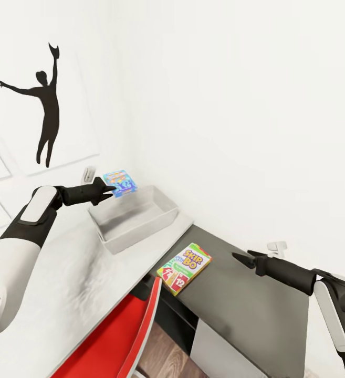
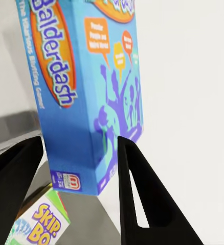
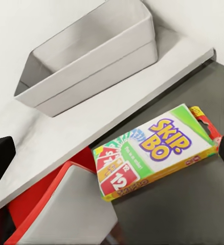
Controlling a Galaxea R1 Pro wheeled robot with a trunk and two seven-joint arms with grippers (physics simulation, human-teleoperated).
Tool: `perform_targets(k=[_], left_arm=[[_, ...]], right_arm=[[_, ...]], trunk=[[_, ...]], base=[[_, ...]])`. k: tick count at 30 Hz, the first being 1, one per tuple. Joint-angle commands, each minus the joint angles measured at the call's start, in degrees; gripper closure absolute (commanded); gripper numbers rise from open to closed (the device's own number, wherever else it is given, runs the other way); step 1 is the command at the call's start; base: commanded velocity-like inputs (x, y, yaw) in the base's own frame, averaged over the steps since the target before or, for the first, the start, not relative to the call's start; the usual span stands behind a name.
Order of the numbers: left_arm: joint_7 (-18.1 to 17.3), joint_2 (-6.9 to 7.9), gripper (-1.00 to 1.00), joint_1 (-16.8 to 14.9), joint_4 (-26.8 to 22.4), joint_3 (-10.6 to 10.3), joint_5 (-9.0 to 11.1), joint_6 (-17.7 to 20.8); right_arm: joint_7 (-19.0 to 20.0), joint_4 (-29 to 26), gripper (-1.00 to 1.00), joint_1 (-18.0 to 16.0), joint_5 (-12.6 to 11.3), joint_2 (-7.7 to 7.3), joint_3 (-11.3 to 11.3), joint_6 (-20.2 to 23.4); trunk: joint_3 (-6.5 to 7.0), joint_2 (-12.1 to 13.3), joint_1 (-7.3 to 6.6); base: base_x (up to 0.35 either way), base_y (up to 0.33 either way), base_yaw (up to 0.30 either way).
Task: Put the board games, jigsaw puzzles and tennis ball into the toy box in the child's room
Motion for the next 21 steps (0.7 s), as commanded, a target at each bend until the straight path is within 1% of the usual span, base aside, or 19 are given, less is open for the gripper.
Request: perform_targets(k=[1,5,11,18,21], left_arm=[[0.51,0.18,1.0,-0.06,-0.08,-0.14,0.79,0.0],[0.5,0.48,1.0,-0.08,-0.05,-0.11,0.84,0.0],[0.5,1.75,1.0,-0.12,-0.01,-0.05,0.91,-0.01],[0.55,2.35,1.0,-0.13,-0.01,-0.04,0.89,-0.01],[0.61,3.76,1.0,0.04,0.03,-0.05,0.86,-0.14]], right_arm=[[0.14,-0.01,-1.0,-0.07,-0.09,0.0,-0.02,0.54],[0.14,-0.03,-1.0,-0.07,-0.07,0.0,-0.03,0.87],[0.14,-0.04,-1.0,-0.07,-0.07,0.0,-0.16,1.3],[0.14,-0.03,-1.0,-0.07,-0.07,0.0,0.0,1.47],[0.14,-0.04,-1.0,-0.07,-0.07,0.0,-0.26,1.51]], trunk=[[-0.12,-0.12,0.03],[-0.12,-0.12,0.03],[-0.11,-0.12,0.03],[0.0,-0.12,0.03],[0.03,-0.12,0.03]], base=[[0.0,0.0,-0.237],[0.0,0.0,-0.25],[0.0,0.0,-0.273],[0.0,0.0,-0.285],[0.0,0.0,-0.202]])
